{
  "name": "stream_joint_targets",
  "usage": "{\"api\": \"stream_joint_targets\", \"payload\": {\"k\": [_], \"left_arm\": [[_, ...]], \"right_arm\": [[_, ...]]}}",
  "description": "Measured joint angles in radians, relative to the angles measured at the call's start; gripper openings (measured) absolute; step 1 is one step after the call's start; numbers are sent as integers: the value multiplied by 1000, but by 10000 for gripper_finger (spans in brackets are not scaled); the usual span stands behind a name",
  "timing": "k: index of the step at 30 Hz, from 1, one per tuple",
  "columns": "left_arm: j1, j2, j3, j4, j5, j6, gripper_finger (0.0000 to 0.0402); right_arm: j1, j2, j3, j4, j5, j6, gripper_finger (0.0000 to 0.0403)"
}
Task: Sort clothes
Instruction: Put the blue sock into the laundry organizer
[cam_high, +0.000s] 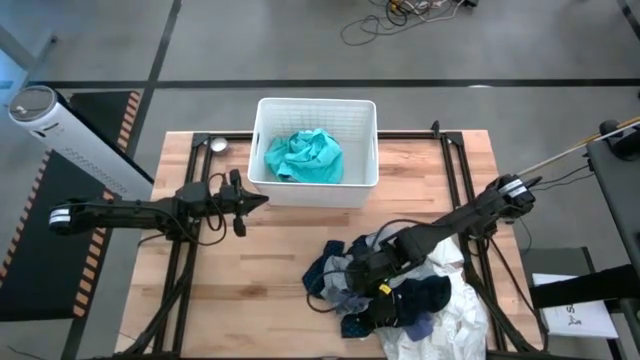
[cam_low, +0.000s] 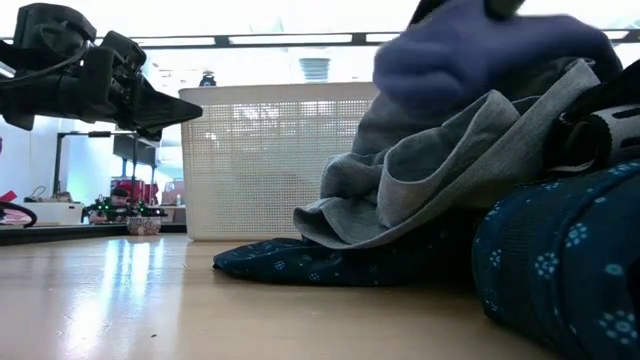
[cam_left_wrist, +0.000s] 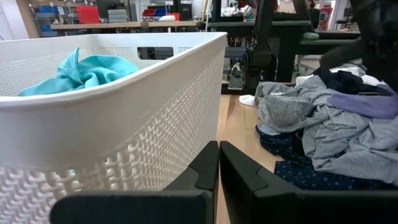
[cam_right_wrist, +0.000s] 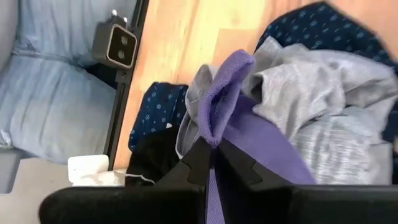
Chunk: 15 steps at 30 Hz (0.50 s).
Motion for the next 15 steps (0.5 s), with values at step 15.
{"api": "stream_joint_targets", "payload": {"k": [15], "left_arm": [[0,0,0,0,0,0,1]], "right_arm": [[-110,-131,242,-9,312,-166,1]]}}
